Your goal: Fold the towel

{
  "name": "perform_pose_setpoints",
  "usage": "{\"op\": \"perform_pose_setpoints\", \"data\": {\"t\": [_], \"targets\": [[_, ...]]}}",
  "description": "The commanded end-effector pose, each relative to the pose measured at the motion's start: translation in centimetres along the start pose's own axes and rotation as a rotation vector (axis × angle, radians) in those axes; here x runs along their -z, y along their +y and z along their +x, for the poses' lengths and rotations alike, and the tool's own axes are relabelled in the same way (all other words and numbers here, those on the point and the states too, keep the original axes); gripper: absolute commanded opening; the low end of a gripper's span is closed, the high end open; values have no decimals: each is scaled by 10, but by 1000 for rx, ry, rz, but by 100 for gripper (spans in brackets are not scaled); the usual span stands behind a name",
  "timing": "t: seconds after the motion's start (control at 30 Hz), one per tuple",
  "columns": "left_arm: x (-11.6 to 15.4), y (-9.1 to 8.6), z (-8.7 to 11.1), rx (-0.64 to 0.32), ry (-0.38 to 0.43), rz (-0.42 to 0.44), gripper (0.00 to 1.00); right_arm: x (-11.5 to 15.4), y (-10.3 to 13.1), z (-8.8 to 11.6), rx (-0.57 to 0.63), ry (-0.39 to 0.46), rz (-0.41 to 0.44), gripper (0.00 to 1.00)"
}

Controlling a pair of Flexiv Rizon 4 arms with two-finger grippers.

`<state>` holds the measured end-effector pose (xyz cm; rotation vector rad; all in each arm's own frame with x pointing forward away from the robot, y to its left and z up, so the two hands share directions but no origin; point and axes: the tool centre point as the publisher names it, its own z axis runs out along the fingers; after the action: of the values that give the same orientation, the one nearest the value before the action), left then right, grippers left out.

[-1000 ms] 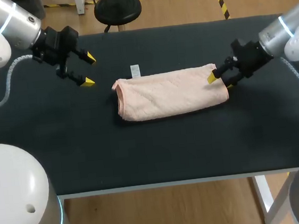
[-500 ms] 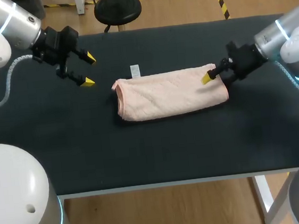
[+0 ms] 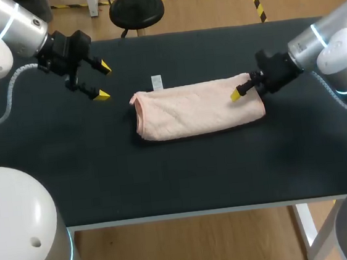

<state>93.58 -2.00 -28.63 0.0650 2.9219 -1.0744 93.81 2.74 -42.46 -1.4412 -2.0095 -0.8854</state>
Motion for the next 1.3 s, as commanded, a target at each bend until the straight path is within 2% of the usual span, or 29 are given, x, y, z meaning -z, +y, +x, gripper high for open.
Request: {"op": "perform_pose_setpoints", "data": {"t": [0.03, 0.3, 0.43, 0.53, 0.67, 0.83, 1.0, 1.13, 1.3], "targets": [[-1, 1, 0, -2, -2, 4, 100, 7, -3, 14, -7, -58, 8, 0], [-1, 1, 0, -2, -2, 4, 100, 29, 5, 49, 5, -218, 57, 0], [-1, 1, 0, -2, -2, 4, 100, 36, 16, 76, 45, -308, 72, 0], [-1, 1, 0, -2, -2, 4, 100, 33, 25, 100, 111, -319, 66, 0], [-1, 1, 0, -2, -2, 4, 100, 13, 37, 132, 181, -328, 100, 0], [-1, 1, 0, -2, -2, 4, 100, -25, 46, 155, 232, -294, 186, 0], [-1, 1, 0, -2, -2, 4, 100, -61, 53, 159, 205, -297, 247, 0], [-1, 1, 0, -2, -2, 4, 100, -79, 56, 157, 172, -302, 271, 0], [-1, 1, 0, -2, -2, 4, 100, -96, 58, 163, 195, -297, 279, 0]]}}
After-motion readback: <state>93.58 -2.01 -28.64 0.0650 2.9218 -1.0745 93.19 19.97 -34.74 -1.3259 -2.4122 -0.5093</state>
